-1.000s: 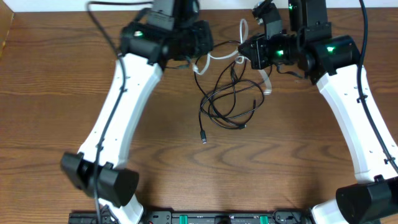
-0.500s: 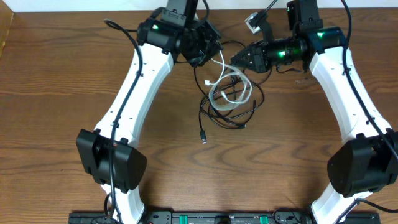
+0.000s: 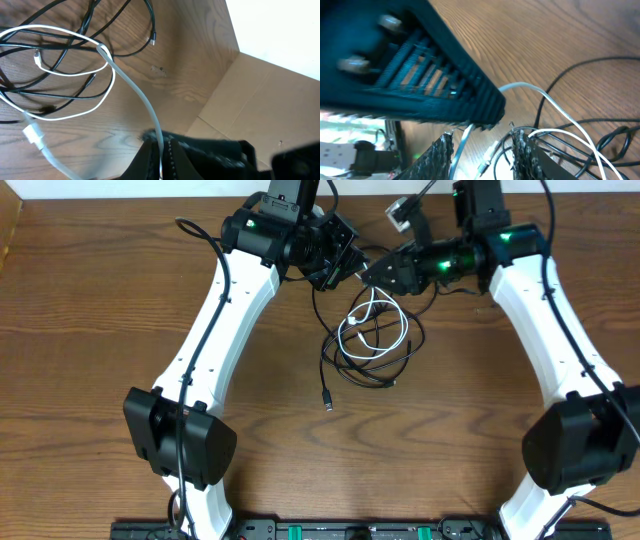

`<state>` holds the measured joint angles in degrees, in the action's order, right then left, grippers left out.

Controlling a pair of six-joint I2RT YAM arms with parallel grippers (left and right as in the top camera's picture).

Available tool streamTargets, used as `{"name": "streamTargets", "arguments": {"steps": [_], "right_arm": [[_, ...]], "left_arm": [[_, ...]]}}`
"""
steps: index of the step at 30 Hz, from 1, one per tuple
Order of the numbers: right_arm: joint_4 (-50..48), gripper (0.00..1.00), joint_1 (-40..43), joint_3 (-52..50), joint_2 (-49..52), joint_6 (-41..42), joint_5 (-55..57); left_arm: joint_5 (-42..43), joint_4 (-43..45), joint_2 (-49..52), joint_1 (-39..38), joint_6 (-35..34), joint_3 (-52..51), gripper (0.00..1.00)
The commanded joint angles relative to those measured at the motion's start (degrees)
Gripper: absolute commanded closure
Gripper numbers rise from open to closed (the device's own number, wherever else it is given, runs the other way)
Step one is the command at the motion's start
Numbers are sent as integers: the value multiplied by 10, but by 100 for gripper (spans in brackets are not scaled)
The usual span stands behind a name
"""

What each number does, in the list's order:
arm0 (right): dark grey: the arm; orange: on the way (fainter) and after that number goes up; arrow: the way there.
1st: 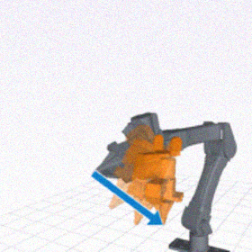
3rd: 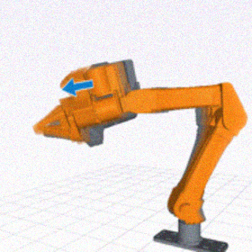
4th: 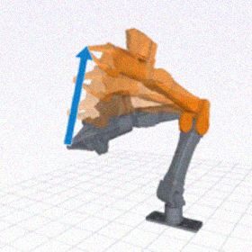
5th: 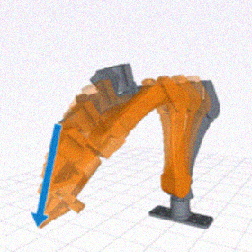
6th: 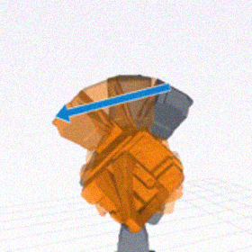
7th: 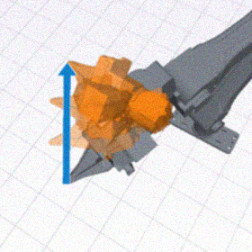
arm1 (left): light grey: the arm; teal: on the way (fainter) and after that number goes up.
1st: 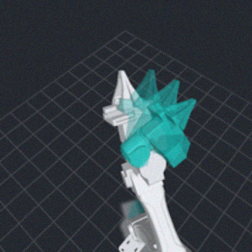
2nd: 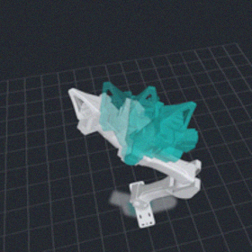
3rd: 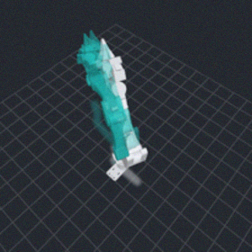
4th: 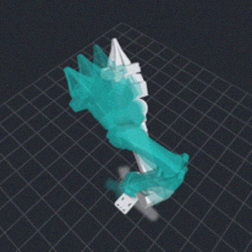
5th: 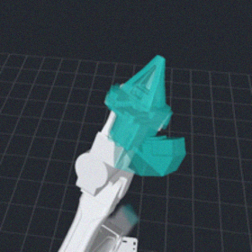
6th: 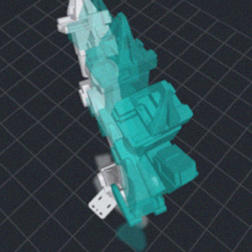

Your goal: Untangle cables

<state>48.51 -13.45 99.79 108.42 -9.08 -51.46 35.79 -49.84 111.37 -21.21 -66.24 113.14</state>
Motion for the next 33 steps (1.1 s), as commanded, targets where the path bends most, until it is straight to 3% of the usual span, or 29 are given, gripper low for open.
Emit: {"name": "streamTargets", "arguments": {"steps": [1, 3, 4, 7, 8, 10, 14, 20, 28, 32, 33], "right_arm": [[-7, 67, -16, 6, 18, 34, 62], [-11, 94, -21, 6, 19, 73, 95], [-12, 99, -21, 6, 19, 96, 108], [-12, 99, -20, 6, 18, 132, 111], [-8, 99, -19, 6, 18, 142, 120], [21, 99, -14, 6, 18, 182, 188], [63, 99, -5, 6, 19, 188, 258], [80, 99, -5, 5, 33, 184, 336], [42, 97, 2, 4, 129, 132, 364], [25, 83, 4, 4, 146, 103, 366], [22, 72, 4, 4, 148, 92, 366]], "left_arm": [[-2, 0, -3, 0, -2, 3, 92], [-16, -4, -3, 0, 5, 3, 92], [-22, -7, -3, 0, 7, 3, 91], [-53, -12, -2, 0, 31, 3, 91], [-68, -16, -2, 0, 44, 3, 83], [-123, -37, -2, 0, 77, 3, 56], [-183, -67, -2, 0, 120, 3, 41], [-211, -76, -2, 0, 190, 3, 39], [-216, -82, -2, 0, 217, 3, 39], [-215, -82, -2, 0, 223, 3, 38], [-215, -82, -2, 0, 223, 3, 38]]}}
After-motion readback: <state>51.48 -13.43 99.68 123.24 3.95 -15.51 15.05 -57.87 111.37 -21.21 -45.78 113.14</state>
